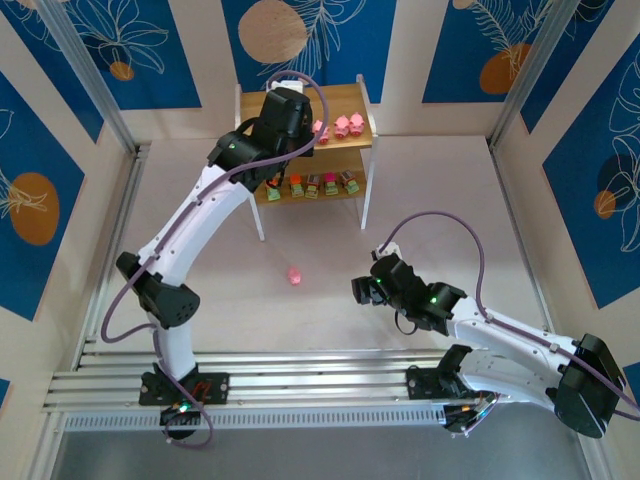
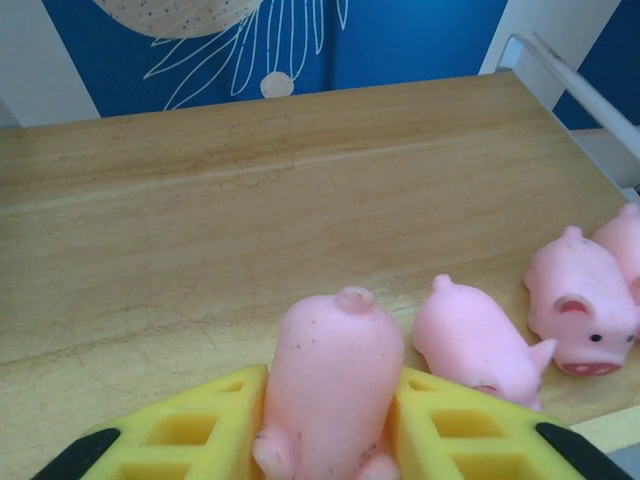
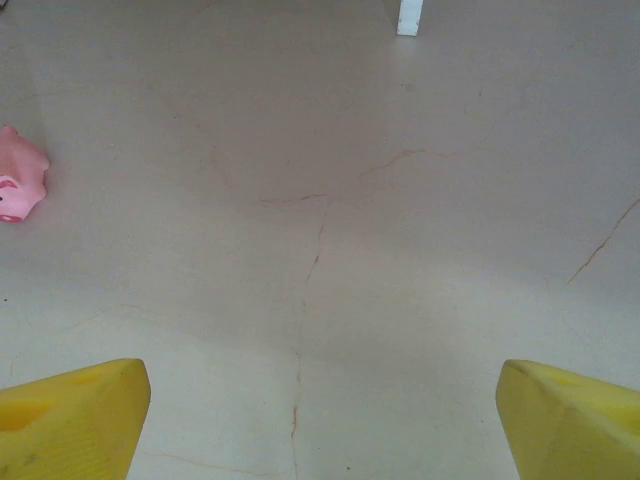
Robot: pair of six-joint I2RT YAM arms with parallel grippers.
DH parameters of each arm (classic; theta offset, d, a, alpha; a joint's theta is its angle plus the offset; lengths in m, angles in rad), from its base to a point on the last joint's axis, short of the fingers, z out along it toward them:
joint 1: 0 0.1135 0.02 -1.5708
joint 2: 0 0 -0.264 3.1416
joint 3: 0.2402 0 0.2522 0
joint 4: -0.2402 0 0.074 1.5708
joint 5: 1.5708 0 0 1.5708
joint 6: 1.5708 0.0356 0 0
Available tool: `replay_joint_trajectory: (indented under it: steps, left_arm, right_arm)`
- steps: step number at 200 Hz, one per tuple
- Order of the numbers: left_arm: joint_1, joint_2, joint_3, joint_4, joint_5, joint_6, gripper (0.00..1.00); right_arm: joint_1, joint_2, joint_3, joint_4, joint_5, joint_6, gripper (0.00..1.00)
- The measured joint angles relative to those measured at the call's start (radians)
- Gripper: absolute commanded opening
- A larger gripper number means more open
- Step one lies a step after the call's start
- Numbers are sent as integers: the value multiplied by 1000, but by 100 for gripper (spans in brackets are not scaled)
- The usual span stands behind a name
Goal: Place and organize the plastic toys onto the shelf
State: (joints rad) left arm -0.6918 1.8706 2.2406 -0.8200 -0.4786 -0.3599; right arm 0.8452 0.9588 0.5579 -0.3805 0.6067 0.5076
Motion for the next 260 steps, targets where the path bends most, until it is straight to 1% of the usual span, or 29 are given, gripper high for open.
replay_joint_trajectory:
  steps: [83, 145, 260]
  left_arm:
    - [23, 41, 1, -7, 44, -13, 34]
    - [23, 41, 7, -9, 60, -32, 43]
    - [23, 28, 7, -11, 60, -31, 50]
  right_arm:
    - [6, 1, 0, 0, 0, 0, 90]
    - [6, 1, 0, 0, 0, 0, 90]
    - [6, 1, 0, 0, 0, 0, 90]
